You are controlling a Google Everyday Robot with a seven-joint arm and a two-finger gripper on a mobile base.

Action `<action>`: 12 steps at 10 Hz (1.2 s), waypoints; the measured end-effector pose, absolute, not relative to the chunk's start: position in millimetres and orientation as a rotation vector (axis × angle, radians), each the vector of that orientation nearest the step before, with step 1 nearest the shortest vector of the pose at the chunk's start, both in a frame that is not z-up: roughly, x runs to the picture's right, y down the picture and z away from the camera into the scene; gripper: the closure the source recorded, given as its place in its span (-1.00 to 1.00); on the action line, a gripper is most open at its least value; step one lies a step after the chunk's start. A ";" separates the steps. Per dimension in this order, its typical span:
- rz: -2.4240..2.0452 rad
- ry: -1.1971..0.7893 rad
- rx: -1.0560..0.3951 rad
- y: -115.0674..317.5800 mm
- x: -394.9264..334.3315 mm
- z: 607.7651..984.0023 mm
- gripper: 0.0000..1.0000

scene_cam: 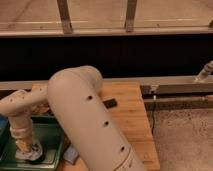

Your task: Wipe tray with towel

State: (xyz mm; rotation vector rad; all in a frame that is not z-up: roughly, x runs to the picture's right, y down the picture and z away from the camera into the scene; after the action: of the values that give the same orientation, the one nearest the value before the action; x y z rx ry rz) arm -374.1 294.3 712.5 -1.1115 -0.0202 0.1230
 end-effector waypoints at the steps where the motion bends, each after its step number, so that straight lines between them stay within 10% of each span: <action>1: 0.157 -0.017 -1.116 297.9 -356.6 709.7 1.00; 12: 0.143 0.027 -1.076 228.6 -362.1 752.7 1.00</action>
State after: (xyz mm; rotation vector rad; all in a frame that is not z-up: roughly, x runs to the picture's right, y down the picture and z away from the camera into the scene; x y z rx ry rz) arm -362.1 228.6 752.7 -1.0757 0.0271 0.1431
